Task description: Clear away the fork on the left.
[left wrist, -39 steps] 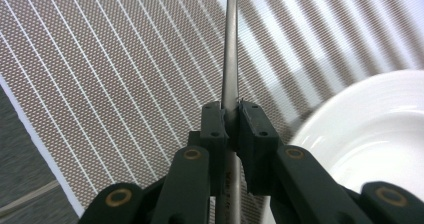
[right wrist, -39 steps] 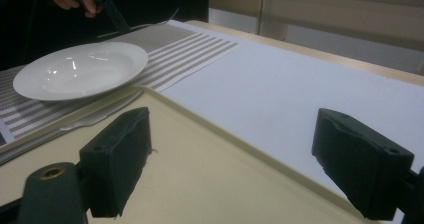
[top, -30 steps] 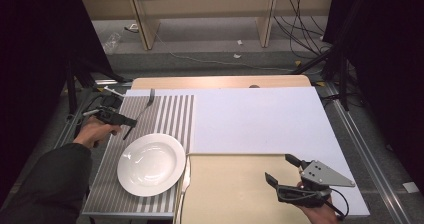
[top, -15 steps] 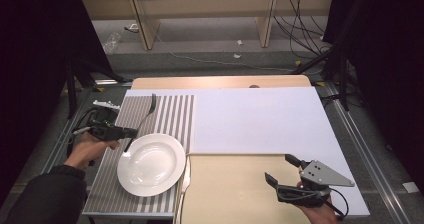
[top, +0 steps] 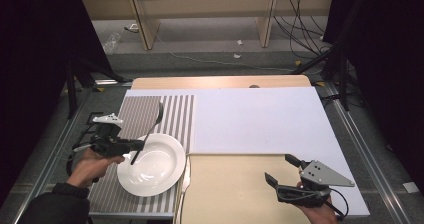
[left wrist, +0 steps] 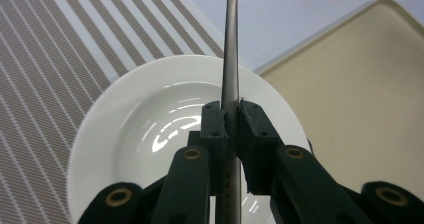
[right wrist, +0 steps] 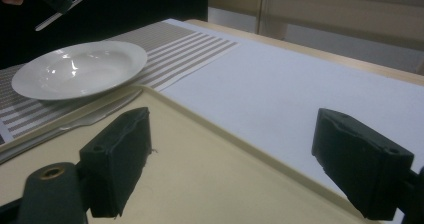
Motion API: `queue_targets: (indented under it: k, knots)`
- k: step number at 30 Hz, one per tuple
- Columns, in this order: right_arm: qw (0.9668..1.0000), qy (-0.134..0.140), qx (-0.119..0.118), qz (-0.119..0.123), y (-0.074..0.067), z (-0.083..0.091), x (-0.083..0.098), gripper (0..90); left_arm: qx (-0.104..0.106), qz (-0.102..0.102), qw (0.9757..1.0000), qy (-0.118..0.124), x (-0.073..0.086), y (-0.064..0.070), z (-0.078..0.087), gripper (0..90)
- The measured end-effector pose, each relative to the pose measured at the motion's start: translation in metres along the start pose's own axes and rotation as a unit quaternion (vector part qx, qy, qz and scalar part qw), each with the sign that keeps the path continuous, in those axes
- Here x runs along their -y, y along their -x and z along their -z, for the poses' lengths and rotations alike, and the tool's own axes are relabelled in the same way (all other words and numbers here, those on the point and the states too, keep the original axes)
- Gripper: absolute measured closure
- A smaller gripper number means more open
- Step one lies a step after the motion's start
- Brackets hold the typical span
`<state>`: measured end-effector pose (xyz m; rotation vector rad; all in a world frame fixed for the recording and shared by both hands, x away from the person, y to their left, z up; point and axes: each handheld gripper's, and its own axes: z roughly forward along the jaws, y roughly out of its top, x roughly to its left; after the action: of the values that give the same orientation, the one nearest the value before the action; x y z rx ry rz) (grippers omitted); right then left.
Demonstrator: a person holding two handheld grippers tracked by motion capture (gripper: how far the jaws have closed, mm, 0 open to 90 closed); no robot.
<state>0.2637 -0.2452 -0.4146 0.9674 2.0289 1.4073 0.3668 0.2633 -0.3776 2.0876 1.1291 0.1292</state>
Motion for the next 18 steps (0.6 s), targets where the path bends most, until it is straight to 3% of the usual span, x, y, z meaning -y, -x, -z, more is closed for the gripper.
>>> queue_targets:
  k: [7,11,18]
  knots:
    - [1.0000,-0.001,0.000,0.002,0.000,0.000,0.000,16.9,0.024,-0.010,0.9996,0.007,0.007,0.021,-0.008,81.1]
    - [1.0000,-0.001,0.000,0.002,0.000,0.000,0.000,16.8,0.032,-0.029,0.9991,0.001,0.011,0.038,-0.016,81.1]
    - [1.0000,0.001,-0.001,0.002,-0.001,0.000,0.000,16.9,0.043,-0.035,0.9985,0.007,0.016,0.050,-0.019,81.1]
